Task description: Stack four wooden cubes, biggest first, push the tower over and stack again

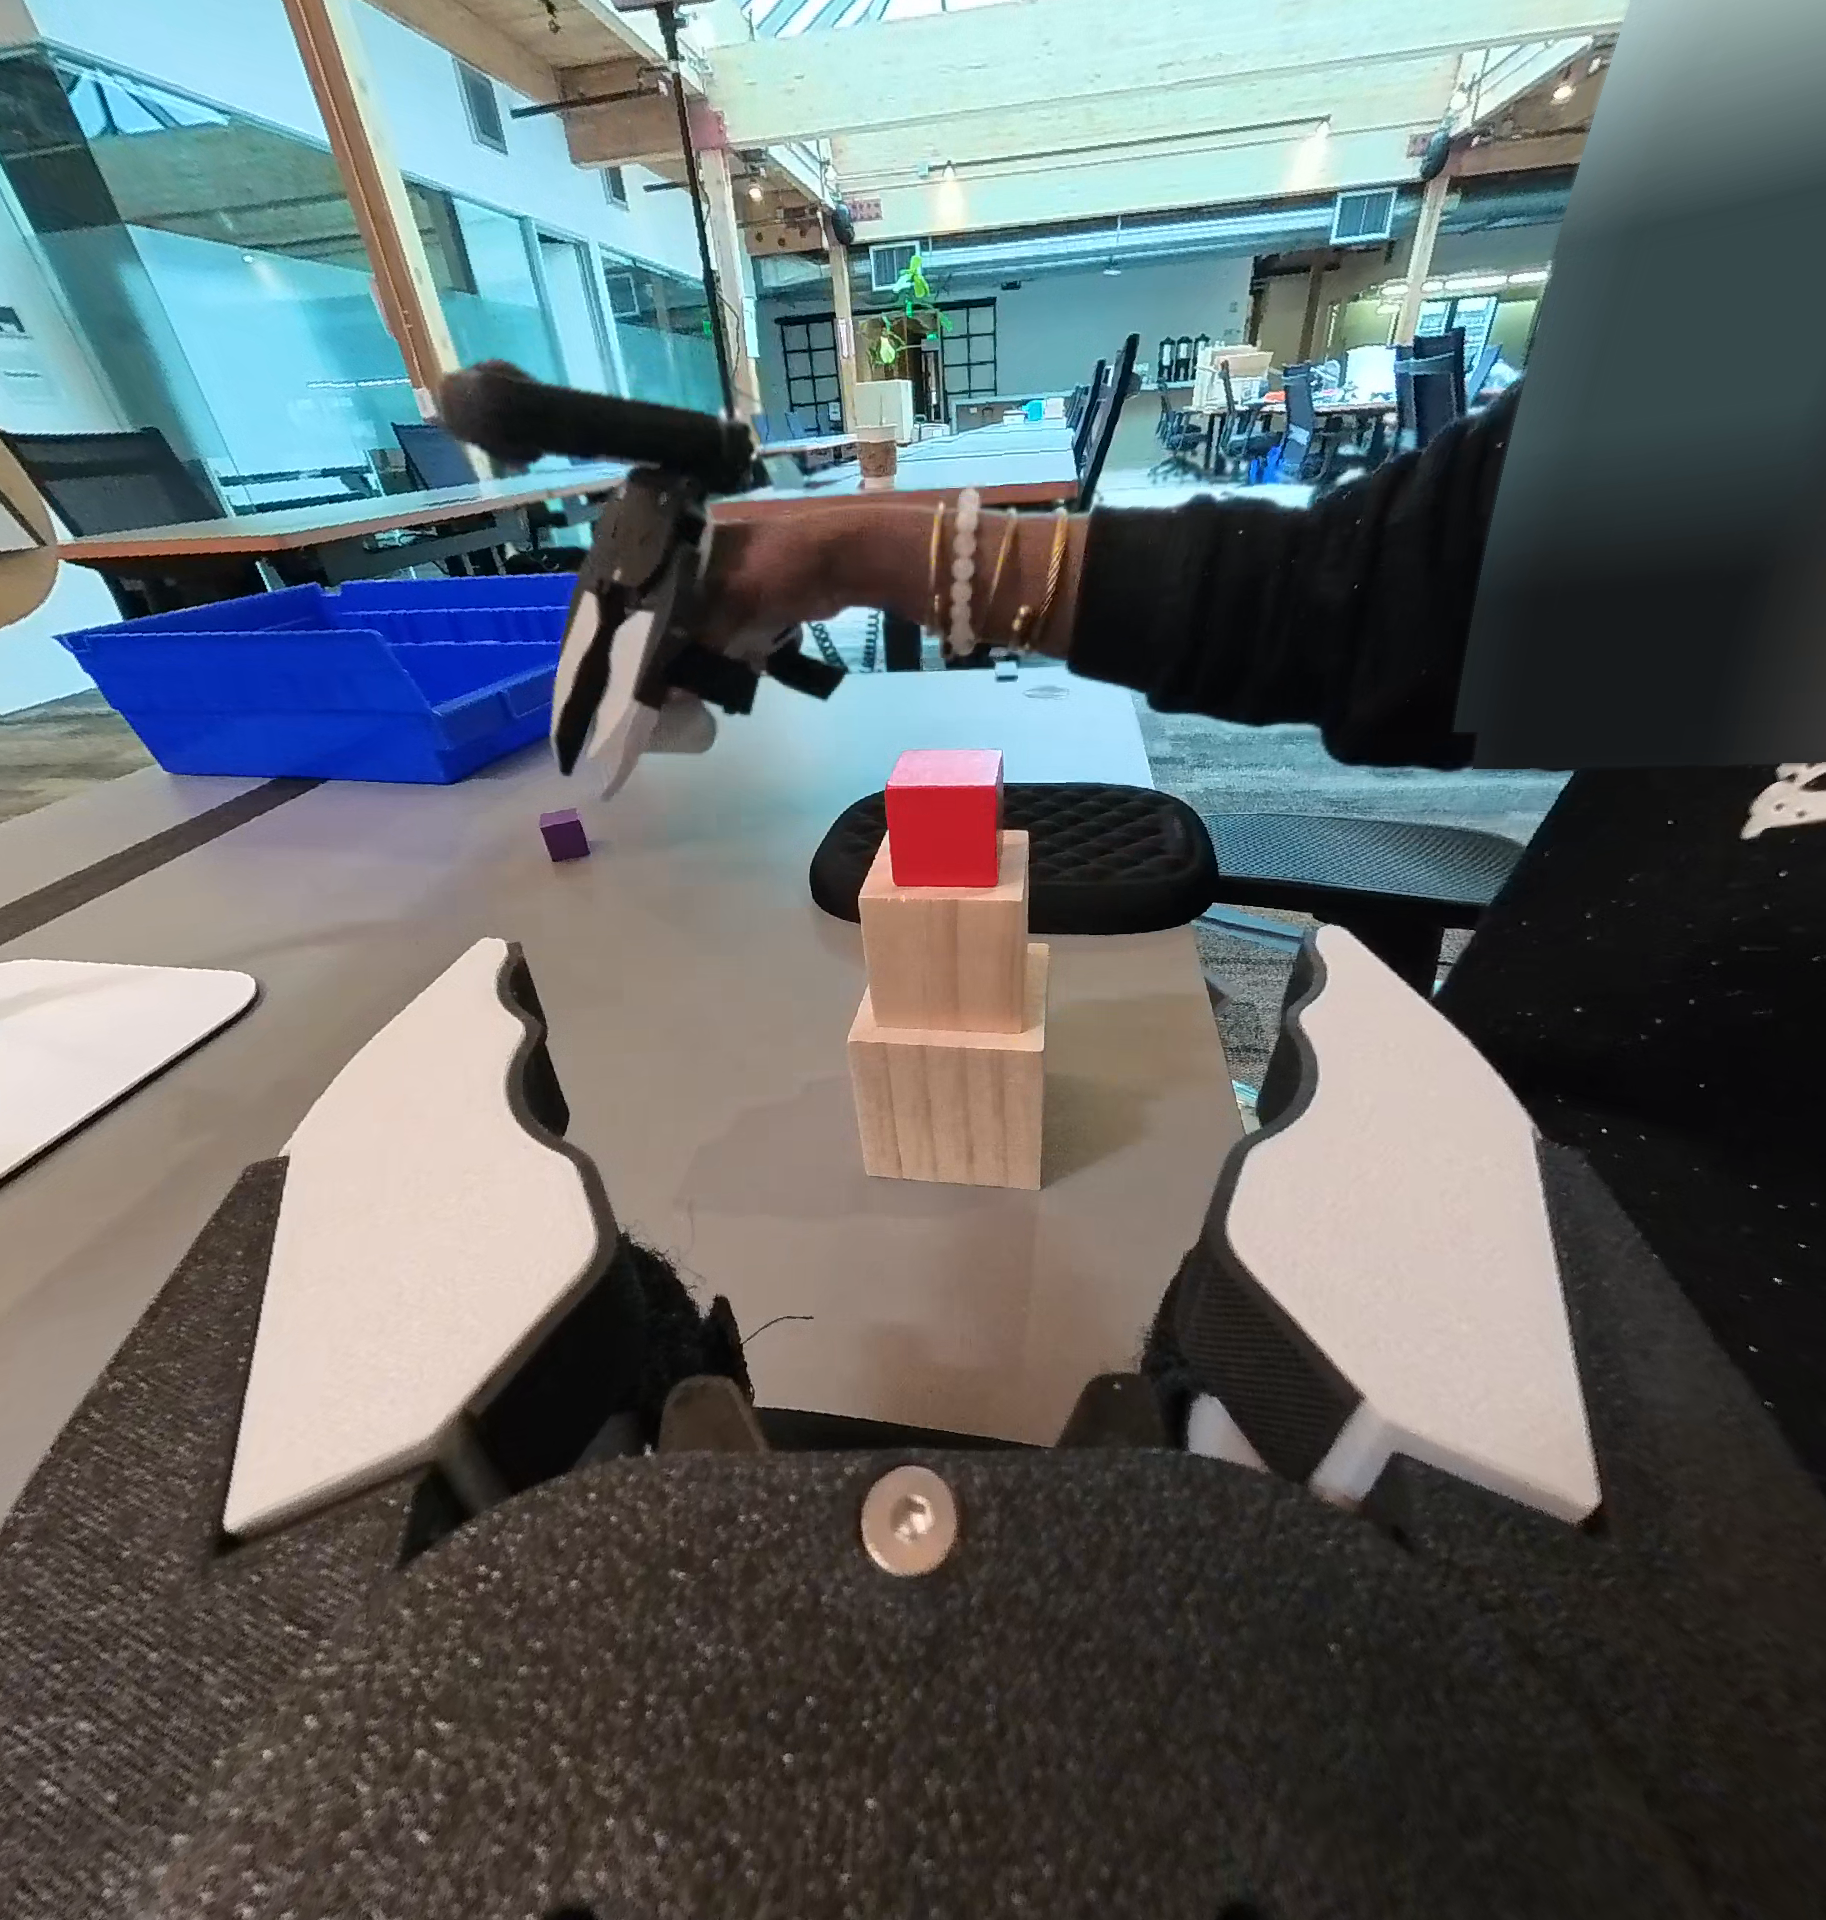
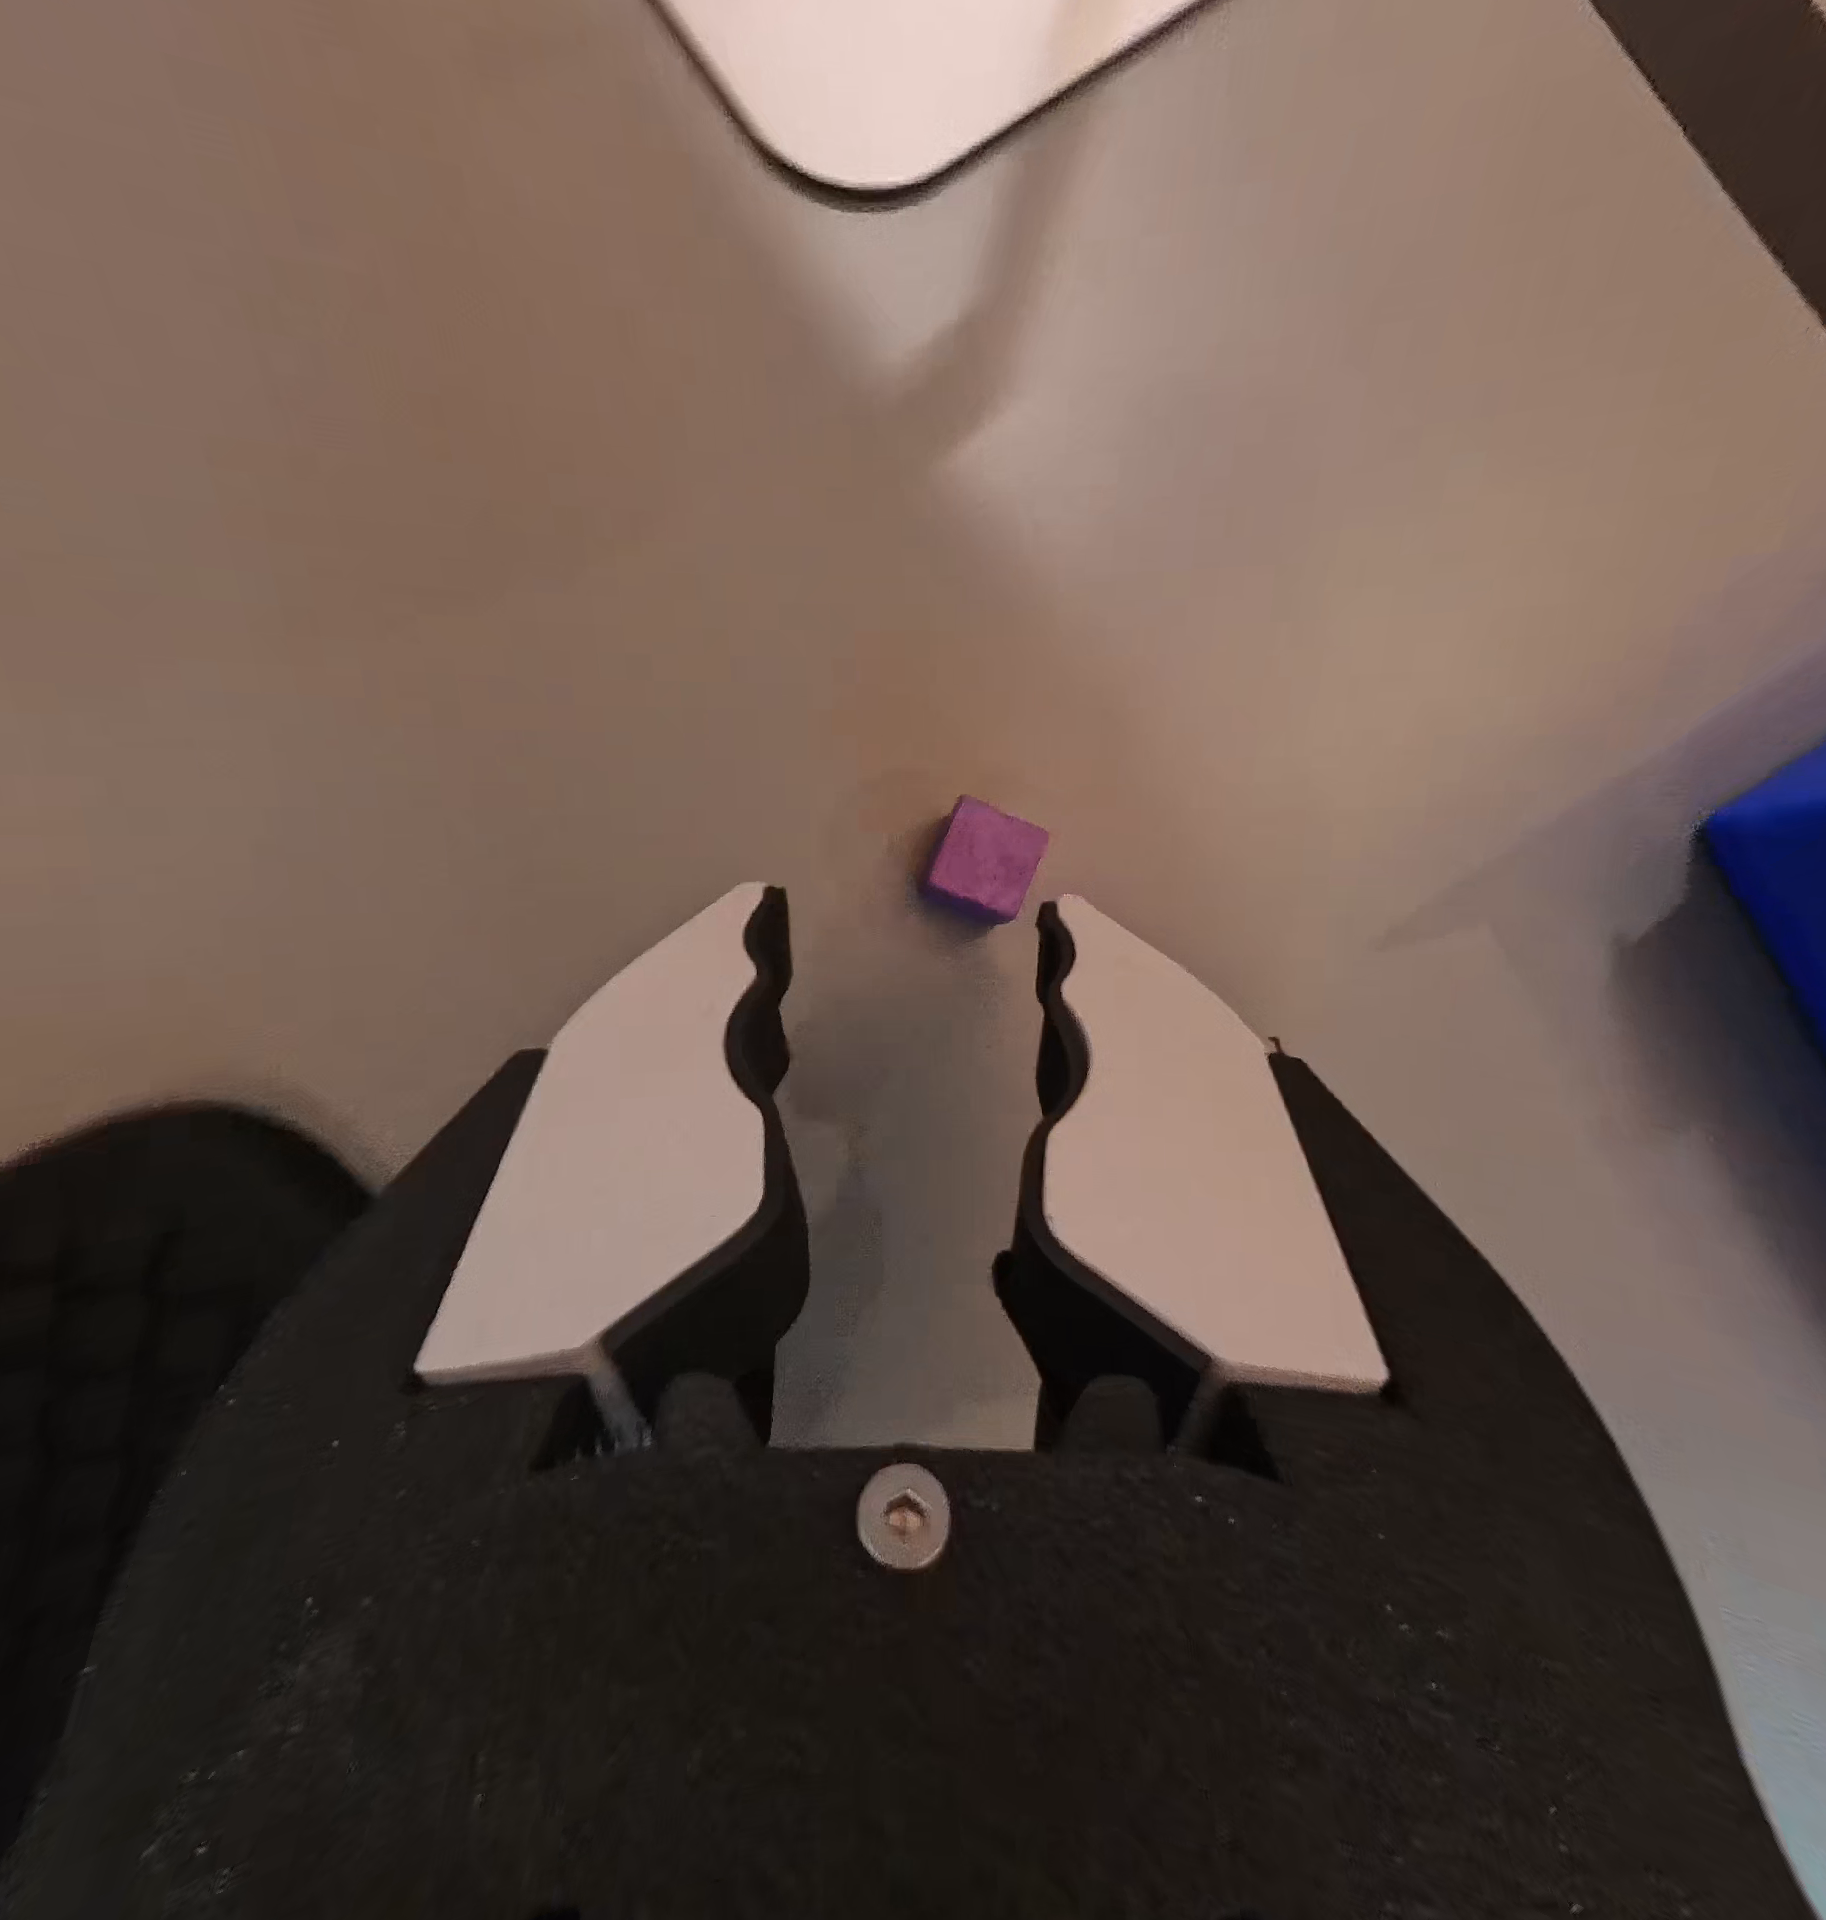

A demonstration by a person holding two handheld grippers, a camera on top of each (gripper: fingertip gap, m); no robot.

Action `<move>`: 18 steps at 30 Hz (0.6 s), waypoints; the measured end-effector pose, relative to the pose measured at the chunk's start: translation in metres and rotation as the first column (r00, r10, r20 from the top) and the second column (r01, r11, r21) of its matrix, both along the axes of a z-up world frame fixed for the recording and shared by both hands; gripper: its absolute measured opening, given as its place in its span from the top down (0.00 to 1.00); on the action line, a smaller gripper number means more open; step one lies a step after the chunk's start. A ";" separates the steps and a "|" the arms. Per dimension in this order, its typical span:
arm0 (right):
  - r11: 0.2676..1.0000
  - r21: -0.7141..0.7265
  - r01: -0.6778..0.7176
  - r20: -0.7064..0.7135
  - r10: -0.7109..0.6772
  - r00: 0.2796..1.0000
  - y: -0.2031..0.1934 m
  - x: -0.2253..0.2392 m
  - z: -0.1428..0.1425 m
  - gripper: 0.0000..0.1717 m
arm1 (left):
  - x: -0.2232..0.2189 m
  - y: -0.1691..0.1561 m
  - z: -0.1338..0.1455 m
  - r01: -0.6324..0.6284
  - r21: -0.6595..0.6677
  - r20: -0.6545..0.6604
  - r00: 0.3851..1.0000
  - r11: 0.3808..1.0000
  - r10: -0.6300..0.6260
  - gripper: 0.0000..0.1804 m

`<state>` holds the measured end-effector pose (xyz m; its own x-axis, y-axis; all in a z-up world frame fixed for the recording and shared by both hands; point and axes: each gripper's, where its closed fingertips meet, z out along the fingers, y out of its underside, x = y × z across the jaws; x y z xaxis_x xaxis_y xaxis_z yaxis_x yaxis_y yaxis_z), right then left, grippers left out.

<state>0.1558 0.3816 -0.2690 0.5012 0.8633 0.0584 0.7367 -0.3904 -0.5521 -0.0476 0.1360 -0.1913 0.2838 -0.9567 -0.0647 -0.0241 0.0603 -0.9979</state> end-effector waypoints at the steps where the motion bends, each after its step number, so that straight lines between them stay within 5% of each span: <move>1: 0.998 -0.018 0.066 0.001 -0.066 0.998 0.005 0.001 -0.005 0.76 | 0.000 0.000 0.000 -0.001 0.001 0.000 1.000 1.000 0.001 0.27; 7: 0.970 -0.092 0.224 0.061 -0.219 0.974 0.013 0.002 -0.025 0.73 | 0.000 0.000 0.000 0.001 0.002 0.002 1.000 1.000 -0.001 0.27; 13: 0.970 -0.075 0.230 0.090 -0.223 0.971 0.017 0.002 -0.028 0.86 | 0.000 -0.001 0.000 0.002 0.005 0.002 1.000 1.000 -0.002 0.27; 18: 0.978 -0.065 0.200 0.091 -0.194 0.977 0.014 -0.002 -0.027 0.88 | 0.000 0.000 0.000 0.002 0.003 0.002 1.000 1.000 -0.002 0.27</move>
